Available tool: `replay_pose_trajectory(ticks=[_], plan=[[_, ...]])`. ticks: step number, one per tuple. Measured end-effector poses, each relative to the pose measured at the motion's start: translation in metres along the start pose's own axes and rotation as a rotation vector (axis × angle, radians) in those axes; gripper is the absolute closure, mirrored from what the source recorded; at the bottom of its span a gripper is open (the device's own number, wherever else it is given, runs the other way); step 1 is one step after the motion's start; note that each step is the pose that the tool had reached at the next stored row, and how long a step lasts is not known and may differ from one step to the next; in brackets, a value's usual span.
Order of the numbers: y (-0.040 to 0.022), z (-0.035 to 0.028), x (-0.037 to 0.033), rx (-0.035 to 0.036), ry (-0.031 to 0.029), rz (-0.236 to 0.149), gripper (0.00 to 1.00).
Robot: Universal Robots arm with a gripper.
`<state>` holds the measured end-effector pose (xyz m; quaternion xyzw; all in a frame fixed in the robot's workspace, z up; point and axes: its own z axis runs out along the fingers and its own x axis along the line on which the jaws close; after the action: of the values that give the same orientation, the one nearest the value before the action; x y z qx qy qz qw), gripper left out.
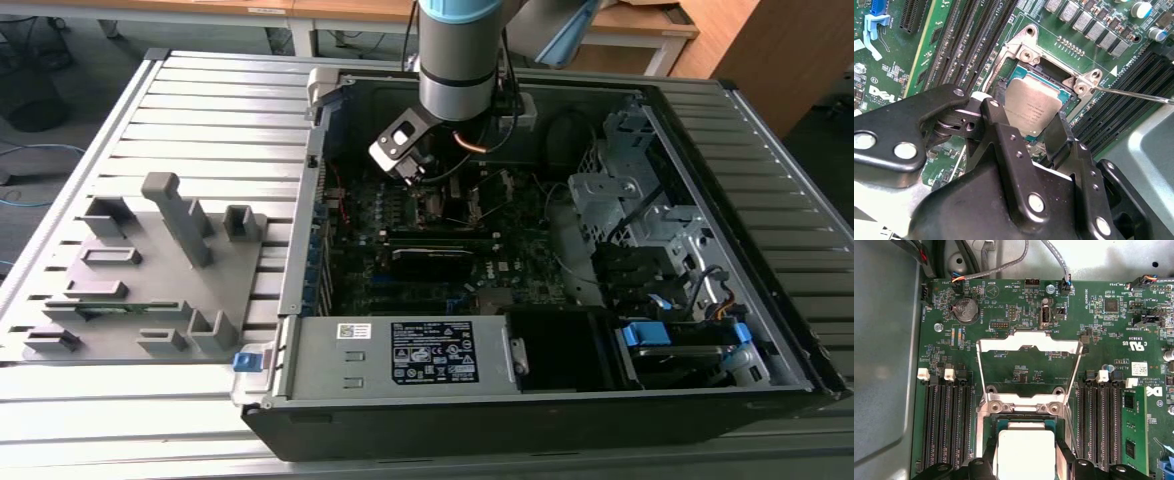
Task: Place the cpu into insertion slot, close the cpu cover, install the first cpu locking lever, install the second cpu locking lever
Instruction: 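Place the cpu into insertion slot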
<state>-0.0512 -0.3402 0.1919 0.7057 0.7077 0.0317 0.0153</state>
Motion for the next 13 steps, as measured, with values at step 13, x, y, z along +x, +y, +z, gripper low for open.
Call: replay_pose_trajectory(ticks=[13], plan=[[0.0,-0.0015,0.0006,0.0,-0.0001,0.004,0.46]])
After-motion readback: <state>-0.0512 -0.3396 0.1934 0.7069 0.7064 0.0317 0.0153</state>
